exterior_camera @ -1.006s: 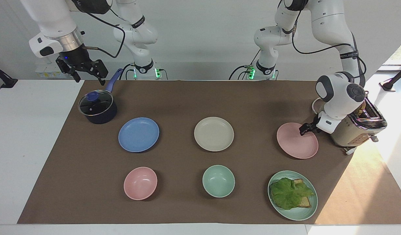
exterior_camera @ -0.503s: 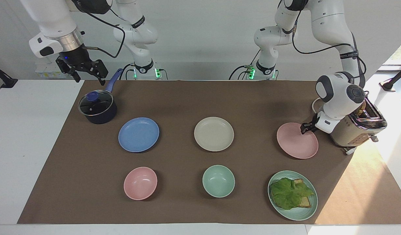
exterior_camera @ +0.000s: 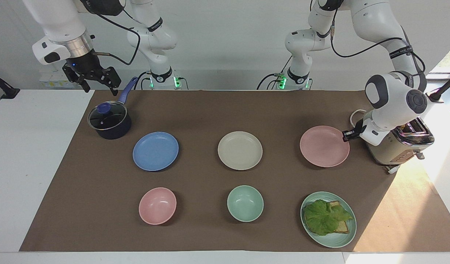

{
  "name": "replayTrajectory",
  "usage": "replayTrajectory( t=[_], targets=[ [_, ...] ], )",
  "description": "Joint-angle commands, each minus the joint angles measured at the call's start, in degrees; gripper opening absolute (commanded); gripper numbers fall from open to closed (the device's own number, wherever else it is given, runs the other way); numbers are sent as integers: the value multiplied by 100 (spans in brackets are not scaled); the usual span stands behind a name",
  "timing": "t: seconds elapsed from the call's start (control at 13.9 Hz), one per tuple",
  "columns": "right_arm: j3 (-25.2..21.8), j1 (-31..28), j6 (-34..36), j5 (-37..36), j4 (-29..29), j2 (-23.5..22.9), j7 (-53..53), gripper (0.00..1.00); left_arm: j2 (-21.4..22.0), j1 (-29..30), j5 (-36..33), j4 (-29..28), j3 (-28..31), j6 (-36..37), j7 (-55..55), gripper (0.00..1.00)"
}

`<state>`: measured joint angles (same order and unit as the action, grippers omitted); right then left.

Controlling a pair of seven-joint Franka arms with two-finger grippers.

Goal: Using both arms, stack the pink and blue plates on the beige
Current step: 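Carry the pink plate with the left gripper onto the beige plate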

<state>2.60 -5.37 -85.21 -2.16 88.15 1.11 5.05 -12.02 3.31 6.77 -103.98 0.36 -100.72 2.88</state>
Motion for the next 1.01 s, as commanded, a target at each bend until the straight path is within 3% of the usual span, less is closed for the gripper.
replayTrajectory(
  t=[0.0, 0.36, 0.5, 0.79, 0.93],
  targets=[
    [22, -61, 5, 57, 141, 144, 57, 100, -2, -671, 219, 352, 60, 298, 1079, 0],
    [30, -52, 22, 22, 141, 135, 31, 100, 59, -1990, 492, 221, 52, -421, 2962, 0],
    [39, -44, 31, 40, 133, 135, 31, 100, 112, -2316, 605, 11, 60, -545, 3174, 0],
    [39, -52, 57, 75, 141, 144, 14, 100, 43, -2834, 624, -640, 60, -1694, 3193, 0],
    [30, -52, -4, 75, 141, 135, 22, 100, 60, -2880, 624, -764, 60, -1925, 3166, 0]
  ],
)
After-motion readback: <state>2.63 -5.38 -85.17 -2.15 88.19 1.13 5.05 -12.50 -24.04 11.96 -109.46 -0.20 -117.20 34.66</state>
